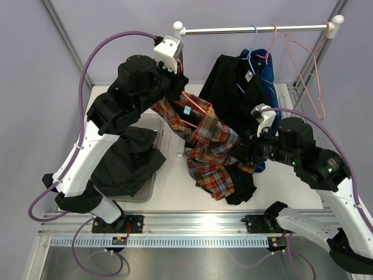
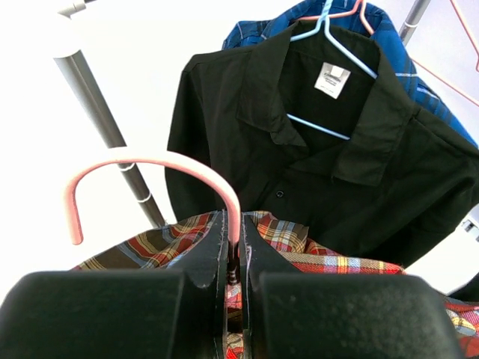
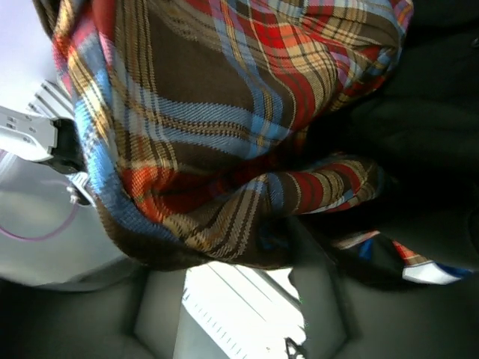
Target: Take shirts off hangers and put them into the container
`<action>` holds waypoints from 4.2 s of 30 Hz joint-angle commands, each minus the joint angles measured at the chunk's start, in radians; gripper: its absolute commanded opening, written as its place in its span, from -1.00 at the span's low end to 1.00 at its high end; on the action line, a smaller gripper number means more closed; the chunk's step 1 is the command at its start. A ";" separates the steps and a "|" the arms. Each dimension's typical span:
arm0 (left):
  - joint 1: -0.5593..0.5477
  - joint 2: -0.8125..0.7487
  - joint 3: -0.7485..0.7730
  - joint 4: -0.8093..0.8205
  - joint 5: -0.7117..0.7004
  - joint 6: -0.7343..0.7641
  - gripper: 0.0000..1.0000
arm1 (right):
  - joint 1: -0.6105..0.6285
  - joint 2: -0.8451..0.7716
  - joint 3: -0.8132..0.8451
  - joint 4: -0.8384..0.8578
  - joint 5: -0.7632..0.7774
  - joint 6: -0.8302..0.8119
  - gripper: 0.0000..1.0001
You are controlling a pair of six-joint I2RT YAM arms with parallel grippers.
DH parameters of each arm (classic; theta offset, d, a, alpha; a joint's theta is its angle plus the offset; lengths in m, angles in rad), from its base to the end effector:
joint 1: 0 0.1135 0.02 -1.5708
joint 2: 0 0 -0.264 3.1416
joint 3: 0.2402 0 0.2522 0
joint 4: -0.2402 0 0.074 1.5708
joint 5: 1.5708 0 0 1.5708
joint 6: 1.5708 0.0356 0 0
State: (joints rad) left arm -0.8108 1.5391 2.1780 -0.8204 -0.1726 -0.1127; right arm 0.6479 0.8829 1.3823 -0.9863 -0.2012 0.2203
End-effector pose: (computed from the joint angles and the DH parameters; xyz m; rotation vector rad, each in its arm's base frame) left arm 0.1972 -0.1986 0.5519 0.4866 1.7108 -0.5211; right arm 0.1033 0.0871 0.4365 -0.5777 2.0514 0.7335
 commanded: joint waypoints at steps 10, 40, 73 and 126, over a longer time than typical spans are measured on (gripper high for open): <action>0.016 -0.068 -0.004 0.053 -0.272 0.122 -1.00 | 0.009 -0.120 0.017 -0.051 0.085 0.053 -1.00; 0.047 -0.433 -0.228 0.161 -0.245 -0.047 -1.00 | 0.009 -0.220 -0.336 0.188 0.269 0.333 -1.00; 0.044 -0.267 -0.261 0.072 -0.010 -0.015 -1.00 | 0.337 0.601 0.672 -0.080 0.197 -0.065 0.14; -0.041 -0.344 -1.117 0.365 -0.054 -0.254 0.97 | 0.404 0.240 0.939 -0.644 1.100 0.215 -1.00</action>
State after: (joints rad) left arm -0.8448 1.1584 1.0447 -0.5247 -0.2066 -0.3183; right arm 1.0515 1.1316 2.3871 -1.3392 0.8291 0.3569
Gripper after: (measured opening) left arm 0.987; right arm 0.057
